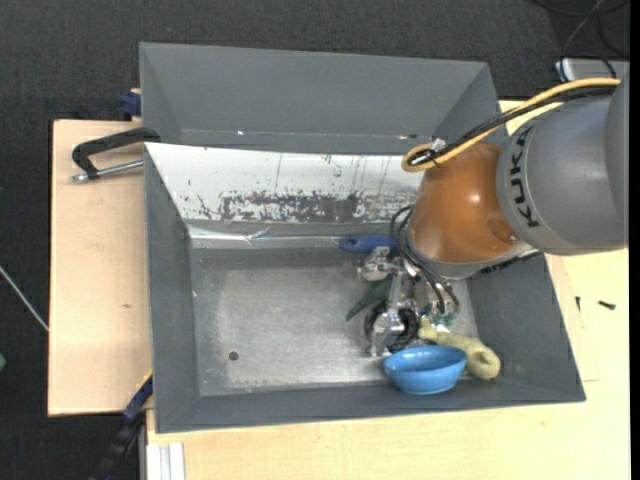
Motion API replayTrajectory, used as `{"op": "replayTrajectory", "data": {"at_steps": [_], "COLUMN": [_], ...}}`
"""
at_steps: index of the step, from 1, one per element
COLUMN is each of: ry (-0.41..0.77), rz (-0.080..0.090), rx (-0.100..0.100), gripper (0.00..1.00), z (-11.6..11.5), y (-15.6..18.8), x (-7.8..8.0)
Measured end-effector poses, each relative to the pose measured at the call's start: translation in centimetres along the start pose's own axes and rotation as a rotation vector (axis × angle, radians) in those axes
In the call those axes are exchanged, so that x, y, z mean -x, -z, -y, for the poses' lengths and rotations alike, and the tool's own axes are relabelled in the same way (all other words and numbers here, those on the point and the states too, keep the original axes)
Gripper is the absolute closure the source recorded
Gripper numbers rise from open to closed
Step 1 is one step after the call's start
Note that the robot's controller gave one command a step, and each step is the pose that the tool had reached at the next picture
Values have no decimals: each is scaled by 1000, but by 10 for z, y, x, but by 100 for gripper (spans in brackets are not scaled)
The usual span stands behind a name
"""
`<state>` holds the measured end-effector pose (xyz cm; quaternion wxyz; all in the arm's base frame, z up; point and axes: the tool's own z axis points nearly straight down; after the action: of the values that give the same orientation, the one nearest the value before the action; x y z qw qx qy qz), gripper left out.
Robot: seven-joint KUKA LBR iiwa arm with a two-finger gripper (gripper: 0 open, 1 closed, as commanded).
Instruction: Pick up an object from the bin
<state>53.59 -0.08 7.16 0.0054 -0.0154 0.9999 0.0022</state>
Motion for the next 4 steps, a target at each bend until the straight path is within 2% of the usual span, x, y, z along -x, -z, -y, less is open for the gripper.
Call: {"op": "replayTrajectory", "data": {"at_steps": [1, 2, 3, 4], "ry": [0, 1, 34, 38], "rz": [7, -12, -10, -4], "rx": [-3, -2, -4, -3], "gripper": [100, 0, 0, 100], "z": [1, 1, 59, 56], "y": [3, 0, 4, 5], "x": [2, -3, -24, -21]}}
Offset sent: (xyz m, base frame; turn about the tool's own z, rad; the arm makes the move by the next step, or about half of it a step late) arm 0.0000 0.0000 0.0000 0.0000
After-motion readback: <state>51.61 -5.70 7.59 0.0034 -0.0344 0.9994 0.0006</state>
